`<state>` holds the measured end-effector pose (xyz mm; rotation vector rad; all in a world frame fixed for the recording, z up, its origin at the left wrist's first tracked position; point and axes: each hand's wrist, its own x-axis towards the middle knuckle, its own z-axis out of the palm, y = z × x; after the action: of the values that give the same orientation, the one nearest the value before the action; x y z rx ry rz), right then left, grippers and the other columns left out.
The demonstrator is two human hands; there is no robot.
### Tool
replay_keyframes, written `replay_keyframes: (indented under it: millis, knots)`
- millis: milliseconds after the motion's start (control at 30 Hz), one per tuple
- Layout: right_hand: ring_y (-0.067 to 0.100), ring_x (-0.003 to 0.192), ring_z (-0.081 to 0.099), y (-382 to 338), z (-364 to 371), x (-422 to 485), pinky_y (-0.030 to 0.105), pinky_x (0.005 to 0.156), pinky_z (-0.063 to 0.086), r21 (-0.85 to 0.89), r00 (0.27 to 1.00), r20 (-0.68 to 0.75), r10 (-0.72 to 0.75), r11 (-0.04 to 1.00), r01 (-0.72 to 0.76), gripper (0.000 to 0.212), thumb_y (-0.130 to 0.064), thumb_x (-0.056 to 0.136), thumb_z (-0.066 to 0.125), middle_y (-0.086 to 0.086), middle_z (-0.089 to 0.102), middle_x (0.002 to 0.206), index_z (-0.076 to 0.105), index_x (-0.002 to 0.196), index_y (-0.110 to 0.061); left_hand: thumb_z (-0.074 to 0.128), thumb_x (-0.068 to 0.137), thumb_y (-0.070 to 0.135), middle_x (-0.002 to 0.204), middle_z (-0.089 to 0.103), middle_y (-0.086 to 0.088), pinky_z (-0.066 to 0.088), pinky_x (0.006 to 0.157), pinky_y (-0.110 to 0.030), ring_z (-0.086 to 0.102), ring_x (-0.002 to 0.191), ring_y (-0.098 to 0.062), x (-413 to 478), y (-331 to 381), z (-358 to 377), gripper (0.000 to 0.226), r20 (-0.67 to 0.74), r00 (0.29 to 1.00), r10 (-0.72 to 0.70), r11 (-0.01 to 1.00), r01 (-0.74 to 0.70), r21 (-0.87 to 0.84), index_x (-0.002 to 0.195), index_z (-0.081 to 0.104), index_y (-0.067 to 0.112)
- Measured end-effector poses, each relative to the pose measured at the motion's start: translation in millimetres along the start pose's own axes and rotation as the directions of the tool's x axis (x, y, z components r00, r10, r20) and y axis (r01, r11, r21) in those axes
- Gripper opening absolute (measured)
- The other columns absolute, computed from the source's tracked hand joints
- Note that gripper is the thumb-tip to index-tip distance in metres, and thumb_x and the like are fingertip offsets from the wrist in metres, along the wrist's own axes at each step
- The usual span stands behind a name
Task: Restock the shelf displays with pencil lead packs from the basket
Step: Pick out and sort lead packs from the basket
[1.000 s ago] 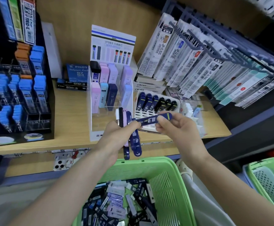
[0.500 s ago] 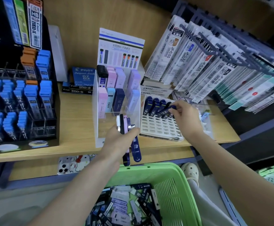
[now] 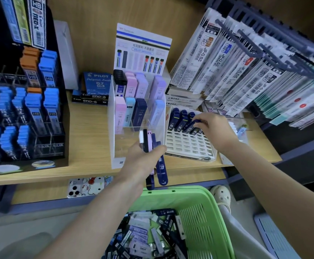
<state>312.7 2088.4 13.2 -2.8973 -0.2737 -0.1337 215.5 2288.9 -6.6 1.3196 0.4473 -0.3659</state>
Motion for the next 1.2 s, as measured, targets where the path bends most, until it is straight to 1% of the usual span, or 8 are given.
replay_keyframes:
  millis: [133, 300, 533, 633, 767, 900, 1100, 1200]
  knots:
    - [0.024, 0.096, 0.057, -0.6, 7.0, 1.9, 0.02, 0.079, 0.037, -0.018, 0.997, -0.079, -0.006, 1.0, 0.005, 0.025, -0.01, 0.095, 0.052, 0.009, 0.056, 0.114, 0.063, 0.117, -0.007, 0.065, 0.085, 0.02, 0.089, 0.062, -0.007, 0.039, 0.06, -0.024, 0.054, 0.077, -0.018, 1.8, -0.5, 2.2, 0.018, 0.003, 1.0, -0.009, 1.0, 0.009, 0.002, 0.099, 0.063, 0.009]
    - [0.021, 0.088, 0.061, -2.7, 9.4, 2.5, 0.037, 0.078, 0.051, 0.054, 0.991, -0.12, 0.056, 0.997, -0.05, 0.011, -0.01, 0.09, 0.061, 0.005, 0.065, 0.097, 0.06, 0.101, -0.009, 0.066, 0.085, 0.02, 0.092, 0.063, -0.01, 0.04, 0.063, -0.024, 0.054, 0.08, -0.02, 3.4, -1.6, 4.8, 0.01, 0.005, 1.0, -0.024, 1.0, 0.024, 0.005, 0.091, 0.063, 0.013]
    - [0.02, 0.09, 0.055, -6.5, 13.7, -0.4, 0.033, 0.072, 0.047, -0.035, 0.983, -0.181, 0.037, 0.998, -0.044, 0.014, -0.012, 0.092, 0.058, 0.004, 0.052, 0.112, 0.061, 0.105, -0.008, 0.067, 0.085, 0.023, 0.088, 0.062, -0.009, 0.043, 0.07, -0.028, 0.053, 0.082, -0.023, 6.2, -1.8, 4.9, 0.016, 0.007, 1.0, -0.024, 0.999, 0.024, -0.037, 0.093, 0.062, 0.01]
    - [0.011, 0.077, 0.051, -22.8, 11.0, -14.2, 0.026, 0.071, 0.044, 0.153, 0.97, -0.229, 0.08, 0.987, -0.045, 0.01, -0.015, 0.096, 0.05, 0.0, 0.053, 0.099, 0.059, 0.101, -0.012, 0.068, 0.085, 0.025, 0.085, 0.063, -0.008, 0.047, 0.086, -0.038, 0.053, 0.083, -0.023, 8.4, -0.2, 2.3, 0.014, -0.017, 0.999, -0.036, 0.996, 0.035, -0.08, 0.086, 0.061, 0.014]
    - [0.01, 0.067, 0.056, -57.1, 10.9, -52.8, 0.023, 0.065, 0.045, 0.517, 0.98, 0.111, 0.164, 0.832, -0.198, 0.023, -0.028, 0.099, 0.042, -0.006, 0.059, 0.076, 0.057, 0.083, -0.02, 0.067, 0.086, 0.024, 0.084, 0.063, -0.01, 0.045, 0.088, -0.039, 0.053, 0.081, -0.023, 7.6, 3.0, -1.3, 0.013, -0.041, 0.998, -0.052, 0.985, 0.044, -0.164, 0.084, 0.06, 0.014]
    - [0.01, 0.07, 0.066, -77.7, 9.9, -84.1, 0.022, 0.066, 0.054, 0.674, 0.871, 0.484, 0.08, 0.6, -0.43, 0.024, -0.033, 0.095, 0.047, -0.005, 0.069, 0.081, 0.064, 0.088, -0.016, 0.068, 0.086, 0.025, 0.083, 0.065, -0.009, 0.046, 0.086, -0.037, 0.057, 0.08, -0.023, 4.6, 5.1, -1.6, 0.013, -0.063, 0.998, -0.027, 0.977, 0.014, -0.211, 0.081, 0.06, 0.016]
    - [0.014, 0.062, 0.068, -85.2, 8.8, -91.9, 0.023, 0.063, 0.057, 0.774, 0.889, 0.439, 0.127, 0.45, -0.446, 0.011, -0.009, 0.092, 0.056, 0.005, 0.068, 0.079, 0.063, 0.084, -0.01, 0.065, 0.088, 0.027, 0.083, 0.068, -0.011, 0.045, 0.079, -0.033, 0.06, 0.078, -0.025, 3.2, 3.3, -1.4, 0.013, -0.08, 0.997, 0.009, 0.987, -0.022, -0.158, 0.081, 0.062, 0.017]
    - [0.014, 0.068, 0.069, -79.3, 4.6, -92.5, 0.025, 0.069, 0.058, 0.741, 0.951, 0.261, 0.167, 0.597, -0.308, 0.01, -0.008, 0.09, 0.059, 0.004, 0.068, 0.076, 0.062, 0.082, -0.013, 0.065, 0.088, 0.03, 0.076, 0.073, -0.006, 0.047, 0.091, -0.037, 0.066, 0.083, -0.023, 1.8, 3.7, -1.0, 0.014, -0.071, 0.997, 0.022, 0.99, -0.031, -0.14, 0.082, 0.063, 0.017]
